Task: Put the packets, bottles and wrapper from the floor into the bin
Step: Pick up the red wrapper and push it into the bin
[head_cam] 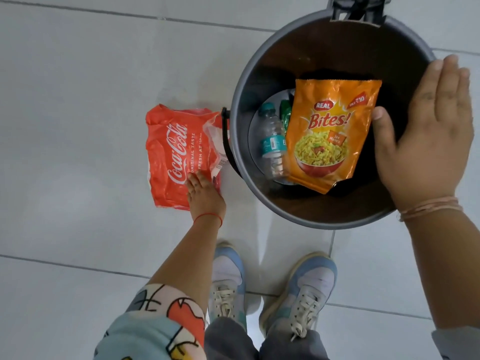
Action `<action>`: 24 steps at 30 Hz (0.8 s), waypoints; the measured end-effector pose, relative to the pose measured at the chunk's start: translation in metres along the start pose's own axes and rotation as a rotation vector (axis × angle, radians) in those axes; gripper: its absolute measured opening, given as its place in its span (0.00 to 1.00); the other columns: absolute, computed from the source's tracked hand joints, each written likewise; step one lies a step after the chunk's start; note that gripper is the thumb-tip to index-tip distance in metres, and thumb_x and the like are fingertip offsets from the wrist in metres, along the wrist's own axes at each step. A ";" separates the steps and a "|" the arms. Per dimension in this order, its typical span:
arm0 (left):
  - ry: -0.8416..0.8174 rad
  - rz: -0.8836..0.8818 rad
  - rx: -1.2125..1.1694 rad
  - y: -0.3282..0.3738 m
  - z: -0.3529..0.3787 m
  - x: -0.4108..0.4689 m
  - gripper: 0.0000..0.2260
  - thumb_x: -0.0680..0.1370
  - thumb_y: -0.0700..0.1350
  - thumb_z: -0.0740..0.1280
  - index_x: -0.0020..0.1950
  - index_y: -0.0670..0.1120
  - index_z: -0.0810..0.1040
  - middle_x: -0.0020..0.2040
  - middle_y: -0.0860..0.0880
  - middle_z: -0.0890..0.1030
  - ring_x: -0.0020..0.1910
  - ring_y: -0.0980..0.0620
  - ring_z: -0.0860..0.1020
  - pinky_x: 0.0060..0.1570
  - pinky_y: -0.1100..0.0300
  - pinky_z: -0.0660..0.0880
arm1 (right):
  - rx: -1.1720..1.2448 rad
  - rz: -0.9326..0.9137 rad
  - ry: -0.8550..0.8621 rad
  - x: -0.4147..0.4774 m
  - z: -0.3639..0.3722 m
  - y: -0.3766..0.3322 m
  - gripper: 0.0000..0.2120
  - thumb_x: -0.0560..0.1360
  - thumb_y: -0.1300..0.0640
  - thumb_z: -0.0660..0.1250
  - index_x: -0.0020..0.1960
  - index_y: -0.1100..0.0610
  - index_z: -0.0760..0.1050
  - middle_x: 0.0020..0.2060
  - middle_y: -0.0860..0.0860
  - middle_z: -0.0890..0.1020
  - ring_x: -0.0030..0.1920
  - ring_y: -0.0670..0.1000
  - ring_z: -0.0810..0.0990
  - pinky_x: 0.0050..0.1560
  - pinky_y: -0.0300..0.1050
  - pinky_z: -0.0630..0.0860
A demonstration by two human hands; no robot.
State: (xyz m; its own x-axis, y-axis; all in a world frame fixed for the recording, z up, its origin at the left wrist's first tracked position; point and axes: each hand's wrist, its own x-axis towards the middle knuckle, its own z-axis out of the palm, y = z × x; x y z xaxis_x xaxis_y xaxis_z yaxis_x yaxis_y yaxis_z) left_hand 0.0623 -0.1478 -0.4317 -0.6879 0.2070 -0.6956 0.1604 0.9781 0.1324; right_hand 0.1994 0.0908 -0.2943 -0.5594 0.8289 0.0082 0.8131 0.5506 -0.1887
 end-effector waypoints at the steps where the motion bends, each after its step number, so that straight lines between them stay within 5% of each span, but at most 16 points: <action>1: 0.006 0.006 -0.028 -0.002 0.000 -0.001 0.24 0.81 0.41 0.52 0.74 0.38 0.46 0.76 0.37 0.51 0.75 0.39 0.51 0.73 0.49 0.53 | -0.003 0.000 -0.006 -0.001 0.000 0.000 0.31 0.80 0.46 0.53 0.74 0.64 0.49 0.75 0.62 0.54 0.75 0.61 0.51 0.74 0.51 0.47; 5: 0.084 0.034 -0.171 -0.004 -0.012 -0.013 0.22 0.80 0.38 0.56 0.73 0.41 0.55 0.73 0.39 0.63 0.71 0.40 0.62 0.70 0.47 0.62 | 0.000 0.017 -0.008 -0.002 0.000 -0.002 0.31 0.80 0.45 0.53 0.74 0.63 0.49 0.75 0.62 0.54 0.75 0.61 0.51 0.74 0.51 0.47; 14: 0.314 0.238 -0.219 0.052 -0.119 -0.134 0.26 0.78 0.35 0.59 0.74 0.41 0.54 0.71 0.38 0.65 0.69 0.37 0.66 0.66 0.42 0.68 | 0.097 0.086 -0.050 -0.001 -0.008 -0.010 0.25 0.81 0.54 0.54 0.74 0.64 0.53 0.74 0.62 0.58 0.75 0.61 0.54 0.75 0.54 0.52; 18: 0.302 0.355 -0.348 0.109 -0.153 -0.210 0.26 0.76 0.37 0.51 0.74 0.47 0.55 0.67 0.36 0.72 0.60 0.34 0.75 0.56 0.45 0.75 | 0.267 0.116 -0.102 0.003 -0.018 -0.008 0.22 0.80 0.60 0.54 0.73 0.63 0.55 0.74 0.61 0.59 0.75 0.58 0.55 0.75 0.50 0.51; 21: 0.152 0.414 -0.328 0.154 -0.135 -0.233 0.24 0.77 0.43 0.46 0.74 0.44 0.54 0.72 0.38 0.64 0.69 0.37 0.66 0.65 0.46 0.68 | 0.441 0.121 -0.161 0.006 -0.026 -0.002 0.22 0.80 0.59 0.53 0.73 0.63 0.57 0.74 0.60 0.59 0.75 0.57 0.55 0.75 0.48 0.51; 24: -0.055 0.302 -0.129 0.186 -0.103 -0.212 0.23 0.82 0.44 0.48 0.74 0.40 0.44 0.76 0.39 0.52 0.75 0.43 0.50 0.74 0.56 0.51 | 0.665 0.203 -0.181 0.006 -0.033 0.002 0.23 0.78 0.56 0.50 0.72 0.62 0.61 0.74 0.58 0.61 0.75 0.54 0.56 0.75 0.45 0.51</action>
State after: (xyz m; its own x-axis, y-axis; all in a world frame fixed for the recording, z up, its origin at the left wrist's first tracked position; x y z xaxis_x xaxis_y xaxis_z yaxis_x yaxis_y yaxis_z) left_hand 0.1651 -0.0077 -0.1870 -0.5828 0.4901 -0.6482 0.2581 0.8680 0.4242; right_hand 0.2027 0.0999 -0.2625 -0.4724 0.8473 -0.2428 0.6661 0.1628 -0.7279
